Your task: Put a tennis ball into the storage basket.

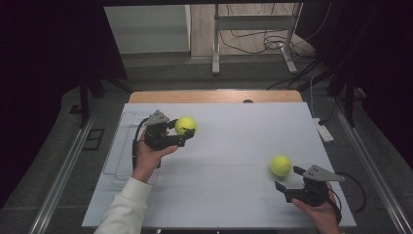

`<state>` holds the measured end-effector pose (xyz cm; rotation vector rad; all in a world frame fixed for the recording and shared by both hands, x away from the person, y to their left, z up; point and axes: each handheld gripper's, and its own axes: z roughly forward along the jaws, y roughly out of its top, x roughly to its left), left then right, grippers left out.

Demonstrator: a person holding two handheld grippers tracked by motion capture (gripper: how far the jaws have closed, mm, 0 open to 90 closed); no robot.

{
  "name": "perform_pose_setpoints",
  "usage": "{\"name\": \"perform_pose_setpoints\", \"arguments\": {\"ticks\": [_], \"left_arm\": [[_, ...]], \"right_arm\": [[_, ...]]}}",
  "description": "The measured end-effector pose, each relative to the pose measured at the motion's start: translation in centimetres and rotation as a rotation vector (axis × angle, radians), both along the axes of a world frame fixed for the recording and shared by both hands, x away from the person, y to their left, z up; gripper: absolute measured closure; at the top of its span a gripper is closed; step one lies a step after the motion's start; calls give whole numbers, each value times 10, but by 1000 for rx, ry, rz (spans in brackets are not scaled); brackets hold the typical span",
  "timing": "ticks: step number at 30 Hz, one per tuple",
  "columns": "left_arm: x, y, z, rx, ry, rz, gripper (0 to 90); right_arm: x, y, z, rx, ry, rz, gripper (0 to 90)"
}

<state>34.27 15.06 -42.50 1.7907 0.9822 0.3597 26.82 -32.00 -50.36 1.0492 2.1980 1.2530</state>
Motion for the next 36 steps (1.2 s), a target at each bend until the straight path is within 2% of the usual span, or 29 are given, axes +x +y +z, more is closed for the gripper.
{"name": "perform_pose_setpoints", "arguments": {"ticks": [36], "left_arm": [[1,21,5,-2,-17,78,272]], "right_arm": [[0,0,0,-1,-2,2,77]]}}
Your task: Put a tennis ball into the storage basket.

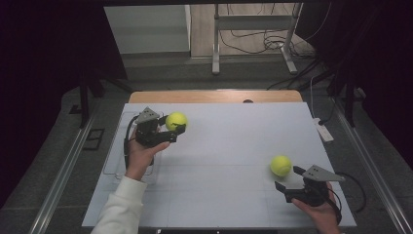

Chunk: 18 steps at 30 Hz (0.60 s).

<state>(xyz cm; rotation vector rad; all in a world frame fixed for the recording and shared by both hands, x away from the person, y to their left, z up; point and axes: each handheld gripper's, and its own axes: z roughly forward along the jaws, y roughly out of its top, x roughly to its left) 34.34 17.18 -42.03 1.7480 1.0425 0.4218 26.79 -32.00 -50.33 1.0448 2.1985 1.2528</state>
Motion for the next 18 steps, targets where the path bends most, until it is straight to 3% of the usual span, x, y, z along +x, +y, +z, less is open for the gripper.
{"name": "perform_pose_setpoints", "arguments": {"ticks": [18], "left_arm": [[1,21,2,-21,-6,63,272]], "right_arm": [[0,0,0,-2,-1,0,77]]}}
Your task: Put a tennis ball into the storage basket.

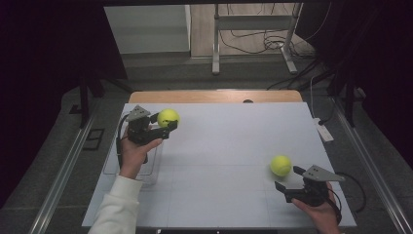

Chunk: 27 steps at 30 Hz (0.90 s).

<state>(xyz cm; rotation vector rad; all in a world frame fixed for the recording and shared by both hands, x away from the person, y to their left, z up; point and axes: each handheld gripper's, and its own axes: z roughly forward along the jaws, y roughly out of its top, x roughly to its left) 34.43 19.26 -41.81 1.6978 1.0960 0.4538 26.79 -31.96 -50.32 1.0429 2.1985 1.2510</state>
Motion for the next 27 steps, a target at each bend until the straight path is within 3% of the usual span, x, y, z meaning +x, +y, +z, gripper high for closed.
{"name": "perform_pose_setpoints", "arguments": {"ticks": [27], "left_arm": [[2,28,-1,-4,-3,90,272]], "right_arm": [[0,0,0,0,-1,-2,77]]}}
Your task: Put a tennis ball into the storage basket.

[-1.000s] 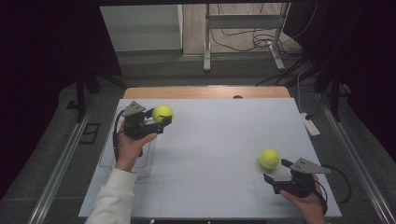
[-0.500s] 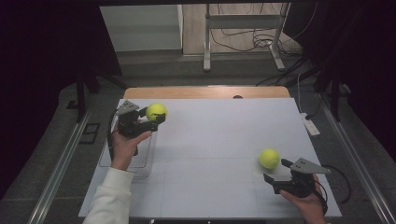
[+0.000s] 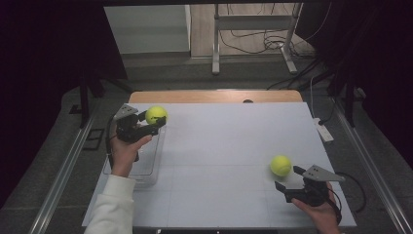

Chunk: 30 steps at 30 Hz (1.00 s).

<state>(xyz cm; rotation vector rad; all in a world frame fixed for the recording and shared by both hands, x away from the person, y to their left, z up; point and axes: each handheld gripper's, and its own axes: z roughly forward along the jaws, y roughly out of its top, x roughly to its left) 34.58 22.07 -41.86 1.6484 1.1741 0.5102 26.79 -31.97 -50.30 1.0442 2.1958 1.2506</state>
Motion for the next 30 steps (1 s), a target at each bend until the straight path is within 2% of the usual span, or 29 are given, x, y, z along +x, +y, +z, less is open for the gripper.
{"name": "perform_pose_setpoints", "arguments": {"ticks": [30], "left_arm": [[1,25,-2,4,5,86,272]], "right_arm": [[0,0,0,-2,0,-2,77]]}}
